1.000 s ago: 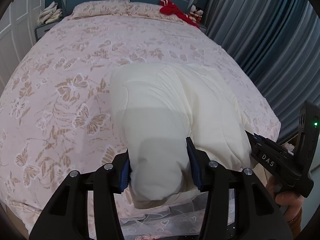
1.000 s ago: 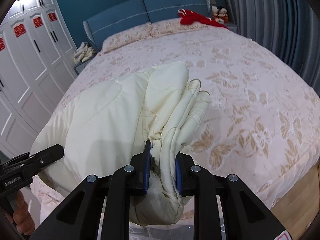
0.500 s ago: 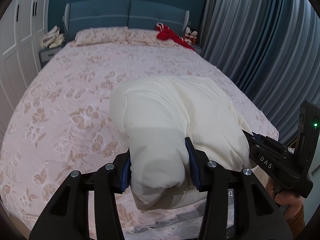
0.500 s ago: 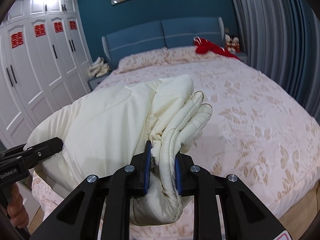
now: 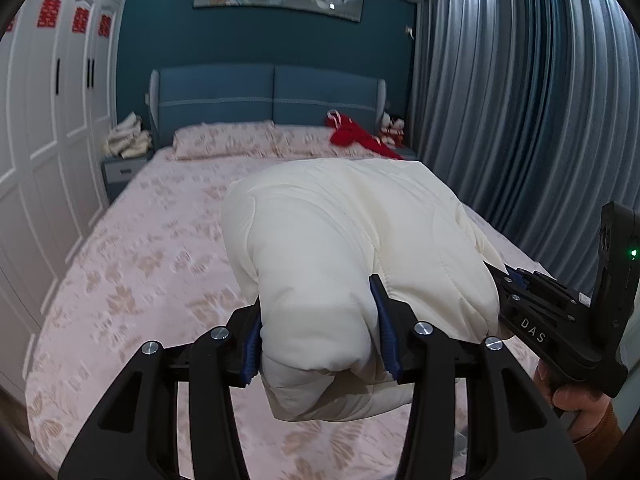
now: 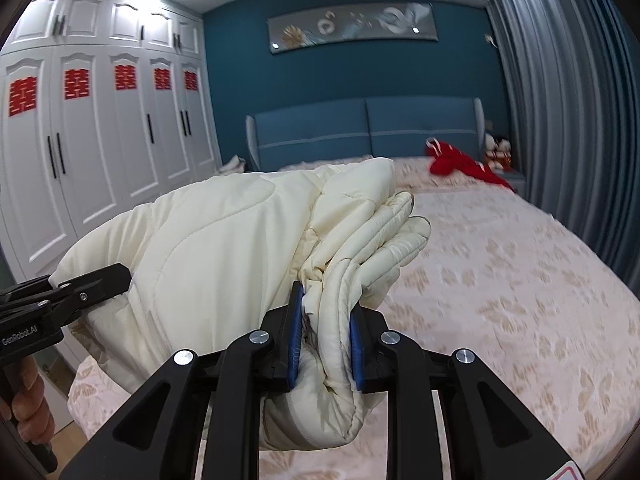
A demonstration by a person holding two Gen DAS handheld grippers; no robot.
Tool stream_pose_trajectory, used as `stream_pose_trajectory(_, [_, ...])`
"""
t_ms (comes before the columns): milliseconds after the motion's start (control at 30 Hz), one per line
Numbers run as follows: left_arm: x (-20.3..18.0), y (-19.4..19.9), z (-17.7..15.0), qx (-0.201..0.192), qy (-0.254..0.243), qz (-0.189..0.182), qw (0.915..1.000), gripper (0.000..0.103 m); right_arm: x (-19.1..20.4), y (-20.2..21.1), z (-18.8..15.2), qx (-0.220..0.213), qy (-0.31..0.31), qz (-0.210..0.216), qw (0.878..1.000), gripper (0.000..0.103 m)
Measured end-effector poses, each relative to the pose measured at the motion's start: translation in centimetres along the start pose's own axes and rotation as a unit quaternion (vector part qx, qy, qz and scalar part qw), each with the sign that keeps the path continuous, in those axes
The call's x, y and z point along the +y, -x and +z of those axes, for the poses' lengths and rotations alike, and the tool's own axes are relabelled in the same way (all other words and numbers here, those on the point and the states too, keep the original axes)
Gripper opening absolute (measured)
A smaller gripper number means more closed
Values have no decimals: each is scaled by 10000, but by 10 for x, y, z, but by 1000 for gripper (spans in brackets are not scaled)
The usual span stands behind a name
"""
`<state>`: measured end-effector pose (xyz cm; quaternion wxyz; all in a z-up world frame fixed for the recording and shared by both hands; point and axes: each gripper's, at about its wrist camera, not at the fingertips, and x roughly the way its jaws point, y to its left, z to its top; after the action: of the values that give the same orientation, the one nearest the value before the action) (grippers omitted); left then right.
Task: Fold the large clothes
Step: 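Grasp the bundle with both grippers and lift it off the bed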
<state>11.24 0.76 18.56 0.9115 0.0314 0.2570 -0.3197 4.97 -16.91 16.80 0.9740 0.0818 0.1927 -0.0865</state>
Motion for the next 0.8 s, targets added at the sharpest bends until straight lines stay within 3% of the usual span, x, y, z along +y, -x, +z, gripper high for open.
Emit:
stream_pose_trajectory(233, [29,11,21,-548,-213,138,9982,45,26,-18,21,-365,174,204,9990,20])
stream_pose_trajectory(500, [64,0,25,-1437,-639,247,9872,45,39,-69,24,-518,159,436,9976,20])
stream_pose_trajectory(667, [85,-28,30,-1431,-671,322,9869,45,44,-104,17,-415,107,488,9979,20])
stream_pose_trajectory(800, [95,-52,25,-1452,-838,406,9850,45,41,-145,-7,-103,119,457,9988,20])
